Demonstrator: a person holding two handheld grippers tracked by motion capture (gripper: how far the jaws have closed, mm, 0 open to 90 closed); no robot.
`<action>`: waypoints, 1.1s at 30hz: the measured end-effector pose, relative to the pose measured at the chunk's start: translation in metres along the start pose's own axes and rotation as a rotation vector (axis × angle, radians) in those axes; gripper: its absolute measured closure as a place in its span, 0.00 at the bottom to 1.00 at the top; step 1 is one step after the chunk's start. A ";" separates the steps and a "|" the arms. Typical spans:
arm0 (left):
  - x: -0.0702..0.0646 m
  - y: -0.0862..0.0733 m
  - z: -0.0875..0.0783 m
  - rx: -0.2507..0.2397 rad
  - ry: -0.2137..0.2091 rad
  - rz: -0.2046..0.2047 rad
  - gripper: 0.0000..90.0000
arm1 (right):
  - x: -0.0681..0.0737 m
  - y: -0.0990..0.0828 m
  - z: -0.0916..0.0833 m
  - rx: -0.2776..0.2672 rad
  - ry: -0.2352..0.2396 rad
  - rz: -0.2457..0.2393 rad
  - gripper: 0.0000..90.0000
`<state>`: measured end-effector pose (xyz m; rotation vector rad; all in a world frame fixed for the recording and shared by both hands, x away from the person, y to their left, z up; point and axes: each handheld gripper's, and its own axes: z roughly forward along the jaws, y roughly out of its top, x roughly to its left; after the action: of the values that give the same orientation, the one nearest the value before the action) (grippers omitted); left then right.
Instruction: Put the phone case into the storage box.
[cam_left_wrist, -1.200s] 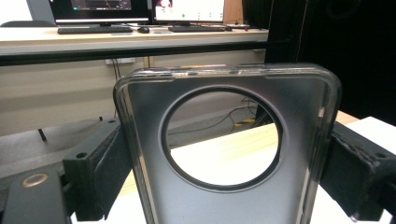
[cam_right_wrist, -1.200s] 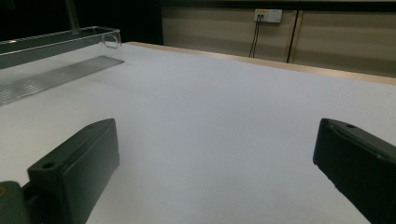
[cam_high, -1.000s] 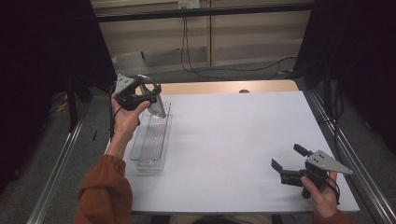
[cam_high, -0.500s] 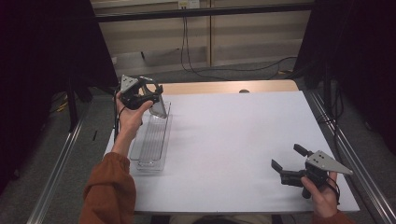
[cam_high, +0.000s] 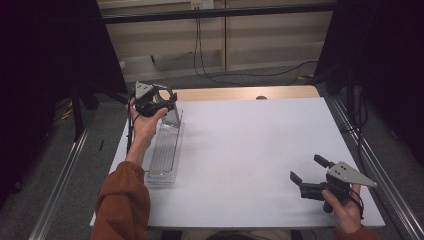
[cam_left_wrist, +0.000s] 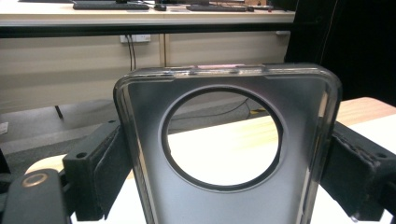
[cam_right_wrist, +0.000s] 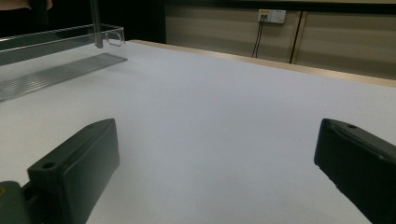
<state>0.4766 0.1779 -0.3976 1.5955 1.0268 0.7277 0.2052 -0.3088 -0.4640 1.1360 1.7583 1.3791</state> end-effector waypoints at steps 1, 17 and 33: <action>0.000 -0.001 0.001 0.000 -0.006 0.001 0.13 | 0.000 0.000 0.000 -0.003 -0.002 0.001 0.00; 0.005 -0.009 0.010 0.021 0.035 -0.024 0.13 | 0.000 0.000 0.000 0.003 0.004 0.001 0.00; 0.008 -0.017 0.020 0.029 0.042 -0.009 0.13 | 0.000 -0.001 0.000 0.006 0.007 0.007 0.00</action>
<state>0.4932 0.1769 -0.4195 1.6052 1.0786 0.7466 0.2054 -0.3085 -0.4646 1.1430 1.7665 1.3843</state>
